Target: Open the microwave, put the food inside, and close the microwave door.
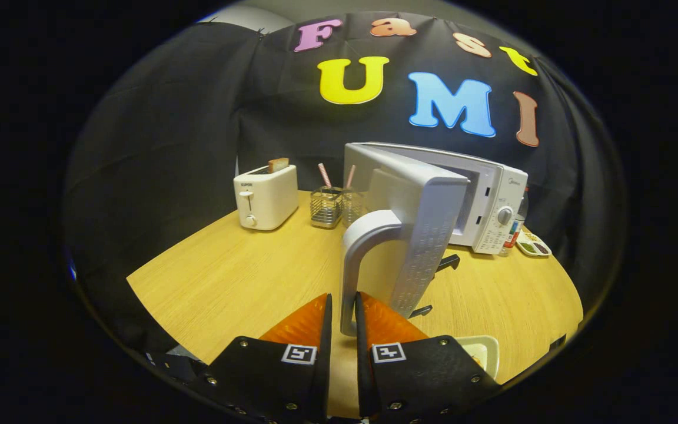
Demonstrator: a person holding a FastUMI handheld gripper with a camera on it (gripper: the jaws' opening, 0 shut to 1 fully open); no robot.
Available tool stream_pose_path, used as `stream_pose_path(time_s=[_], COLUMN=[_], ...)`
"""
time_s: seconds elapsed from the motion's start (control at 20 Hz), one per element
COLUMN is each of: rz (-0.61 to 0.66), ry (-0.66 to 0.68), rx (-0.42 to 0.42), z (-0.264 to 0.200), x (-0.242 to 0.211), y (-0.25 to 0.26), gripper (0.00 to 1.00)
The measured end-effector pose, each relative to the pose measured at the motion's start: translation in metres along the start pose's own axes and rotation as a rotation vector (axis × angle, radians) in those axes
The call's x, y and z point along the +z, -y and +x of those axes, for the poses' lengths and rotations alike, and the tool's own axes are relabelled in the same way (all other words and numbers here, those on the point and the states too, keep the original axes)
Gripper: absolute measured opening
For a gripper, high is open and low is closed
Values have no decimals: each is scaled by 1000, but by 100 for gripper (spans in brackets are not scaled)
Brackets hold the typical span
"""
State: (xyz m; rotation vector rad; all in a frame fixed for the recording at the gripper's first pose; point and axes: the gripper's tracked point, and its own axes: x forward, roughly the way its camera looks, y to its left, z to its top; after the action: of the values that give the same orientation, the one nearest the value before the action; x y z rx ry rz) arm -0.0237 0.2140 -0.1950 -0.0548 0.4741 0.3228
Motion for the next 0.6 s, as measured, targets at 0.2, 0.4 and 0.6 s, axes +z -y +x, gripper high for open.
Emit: stream_pose_path(time_s=[0.2, 0.4, 0.6], rz=[-32, -52, -81], ry=[-1, -2, 5], rx=[61, 125, 205], z=[-3, -1, -4], x=[-3, -3, 1], y=[-25, -45, -68], gripper=[20, 20, 20])
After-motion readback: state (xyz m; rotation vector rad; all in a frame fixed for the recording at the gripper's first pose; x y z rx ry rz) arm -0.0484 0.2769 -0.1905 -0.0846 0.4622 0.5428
